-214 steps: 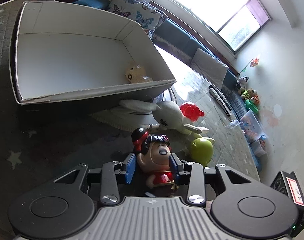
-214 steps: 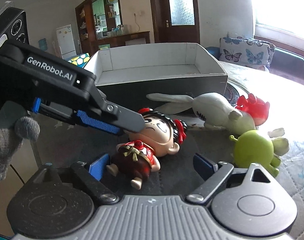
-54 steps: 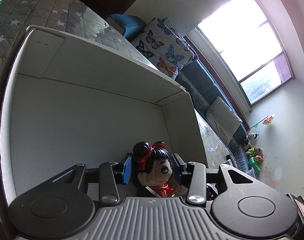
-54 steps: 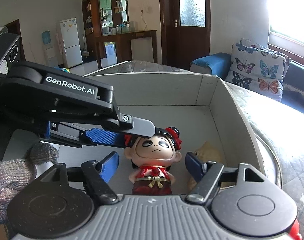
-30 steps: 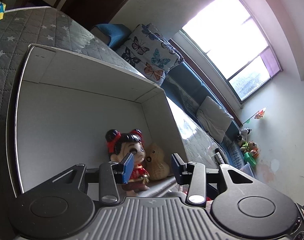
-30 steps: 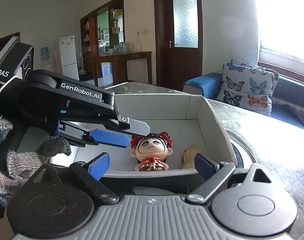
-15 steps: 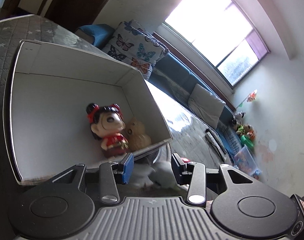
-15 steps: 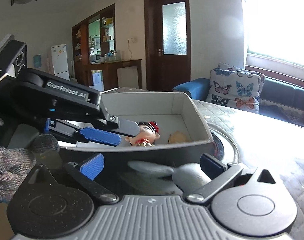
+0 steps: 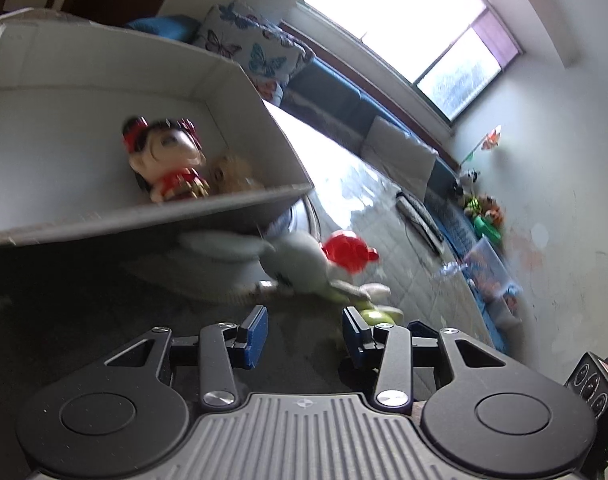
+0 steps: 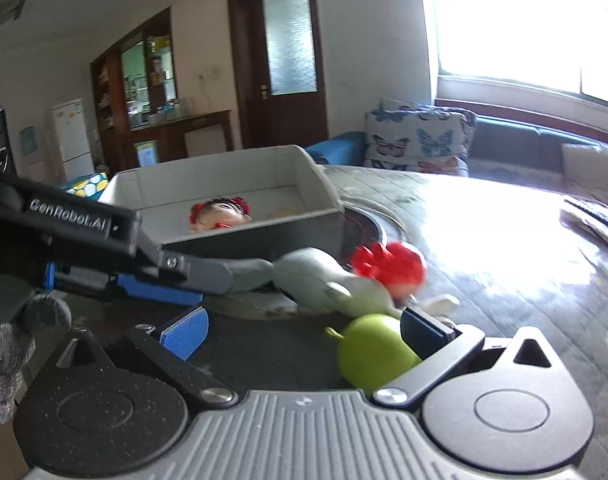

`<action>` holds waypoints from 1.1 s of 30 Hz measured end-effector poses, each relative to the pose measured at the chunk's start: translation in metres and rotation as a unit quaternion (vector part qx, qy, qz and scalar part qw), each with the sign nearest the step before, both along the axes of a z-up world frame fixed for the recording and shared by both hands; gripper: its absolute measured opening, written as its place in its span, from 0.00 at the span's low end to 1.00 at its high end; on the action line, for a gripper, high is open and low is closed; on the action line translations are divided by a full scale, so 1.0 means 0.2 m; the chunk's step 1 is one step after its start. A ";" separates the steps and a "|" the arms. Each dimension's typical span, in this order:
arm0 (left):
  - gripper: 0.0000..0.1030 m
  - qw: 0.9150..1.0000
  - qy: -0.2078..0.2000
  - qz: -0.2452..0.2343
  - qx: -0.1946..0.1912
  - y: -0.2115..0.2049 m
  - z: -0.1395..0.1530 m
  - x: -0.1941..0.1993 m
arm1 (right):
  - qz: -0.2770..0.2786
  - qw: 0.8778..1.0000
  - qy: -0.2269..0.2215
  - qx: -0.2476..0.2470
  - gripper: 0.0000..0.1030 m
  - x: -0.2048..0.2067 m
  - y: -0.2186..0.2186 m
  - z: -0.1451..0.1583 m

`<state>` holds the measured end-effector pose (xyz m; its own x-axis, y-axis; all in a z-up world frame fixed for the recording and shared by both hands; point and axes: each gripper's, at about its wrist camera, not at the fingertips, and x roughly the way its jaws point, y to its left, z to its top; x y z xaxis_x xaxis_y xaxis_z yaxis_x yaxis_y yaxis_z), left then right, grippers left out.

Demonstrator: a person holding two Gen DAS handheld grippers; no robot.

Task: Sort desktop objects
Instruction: 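Withdraw the left gripper and move it onto the green alien toy, then close the left gripper on the green alien toy and lift it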

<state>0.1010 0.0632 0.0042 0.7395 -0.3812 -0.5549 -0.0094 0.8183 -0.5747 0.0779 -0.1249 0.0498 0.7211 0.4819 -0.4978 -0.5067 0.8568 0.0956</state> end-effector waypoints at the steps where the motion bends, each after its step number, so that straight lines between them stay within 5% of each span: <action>1: 0.42 1.000 0.001 -0.005 0.001 -0.02 0.00 0.00 | -0.005 1.000 0.002 -0.001 1.00 0.01 -0.02 -0.01; 16: 0.42 0.997 -0.002 -0.075 -0.005 -0.21 -0.01 0.09 | -0.037 0.998 0.043 -0.003 1.00 0.11 -0.12 -0.16; 33: 0.42 0.996 0.018 -0.076 -0.041 -0.22 -0.06 0.22 | -0.039 0.997 0.067 -0.006 0.92 0.13 -0.10 -0.17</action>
<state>0.1445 0.0196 -0.0082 0.6501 -0.5323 -0.5422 0.0897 0.7624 -0.6409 0.1047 -0.1441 0.0151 0.6823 0.4216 -0.5973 -0.4226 0.8941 0.1484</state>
